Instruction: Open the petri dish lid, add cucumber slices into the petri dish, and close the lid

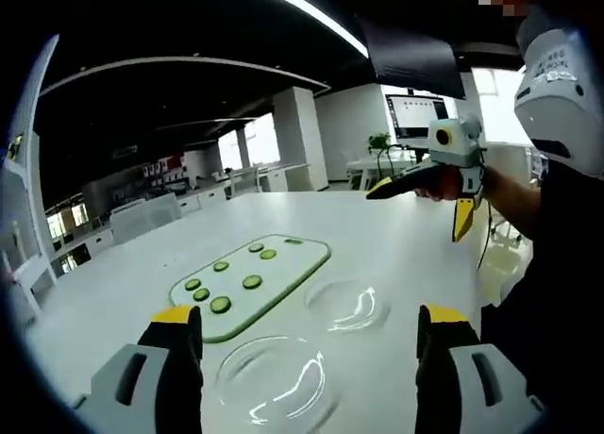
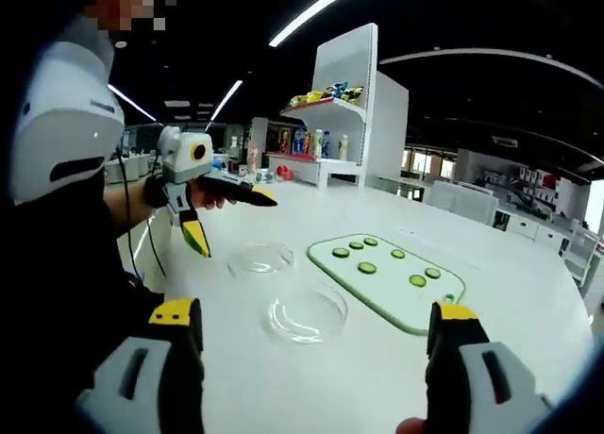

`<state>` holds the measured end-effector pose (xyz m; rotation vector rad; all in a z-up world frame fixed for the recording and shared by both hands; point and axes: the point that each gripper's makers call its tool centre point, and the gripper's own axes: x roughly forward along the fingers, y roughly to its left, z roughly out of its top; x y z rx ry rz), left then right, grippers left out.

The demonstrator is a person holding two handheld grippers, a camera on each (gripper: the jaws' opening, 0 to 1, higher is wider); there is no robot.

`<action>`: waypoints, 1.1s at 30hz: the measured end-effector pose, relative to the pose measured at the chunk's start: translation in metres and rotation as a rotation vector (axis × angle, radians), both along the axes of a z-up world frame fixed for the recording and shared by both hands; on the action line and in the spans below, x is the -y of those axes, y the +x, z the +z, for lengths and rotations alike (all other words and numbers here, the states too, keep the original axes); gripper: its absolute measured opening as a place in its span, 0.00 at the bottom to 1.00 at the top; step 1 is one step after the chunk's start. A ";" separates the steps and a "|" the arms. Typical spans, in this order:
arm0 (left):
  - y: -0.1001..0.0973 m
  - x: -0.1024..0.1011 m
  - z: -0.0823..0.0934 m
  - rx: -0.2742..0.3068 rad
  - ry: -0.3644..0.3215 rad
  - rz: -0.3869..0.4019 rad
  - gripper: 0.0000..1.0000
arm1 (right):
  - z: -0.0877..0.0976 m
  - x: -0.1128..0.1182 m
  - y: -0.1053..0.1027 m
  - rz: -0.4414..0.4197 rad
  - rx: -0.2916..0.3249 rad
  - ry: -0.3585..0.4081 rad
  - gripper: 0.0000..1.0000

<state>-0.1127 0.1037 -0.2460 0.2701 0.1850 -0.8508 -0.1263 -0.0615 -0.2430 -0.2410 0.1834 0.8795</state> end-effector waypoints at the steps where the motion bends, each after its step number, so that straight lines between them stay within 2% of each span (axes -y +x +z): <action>1: -0.002 0.000 0.001 -0.005 -0.005 -0.002 0.94 | 0.002 0.002 0.000 -0.004 0.003 0.002 0.96; 5: -0.008 0.001 0.003 -0.023 -0.025 -0.008 0.93 | 0.004 0.009 -0.001 -0.018 -0.002 0.022 0.95; 12: -0.009 0.000 0.002 -0.009 -0.003 -0.005 0.92 | -0.001 0.008 -0.001 -0.023 -0.014 0.007 0.94; 21: -0.010 -0.001 0.004 -0.003 -0.008 -0.019 0.92 | 0.007 0.003 0.003 -0.020 -0.003 0.004 0.93; 25: -0.010 -0.004 0.003 -0.002 -0.005 -0.020 0.92 | 0.007 0.003 0.017 -0.022 -0.010 -0.017 0.93; 31: -0.011 -0.006 0.001 -0.005 -0.011 -0.024 0.92 | 0.014 0.005 0.055 -0.041 -0.045 0.000 0.87; 32: -0.011 -0.006 0.001 -0.007 -0.008 -0.023 0.92 | 0.013 0.007 0.072 -0.057 -0.055 -0.029 0.87; 33: -0.010 -0.007 0.000 -0.005 -0.002 -0.021 0.92 | 0.012 0.008 0.078 -0.061 -0.058 -0.040 0.86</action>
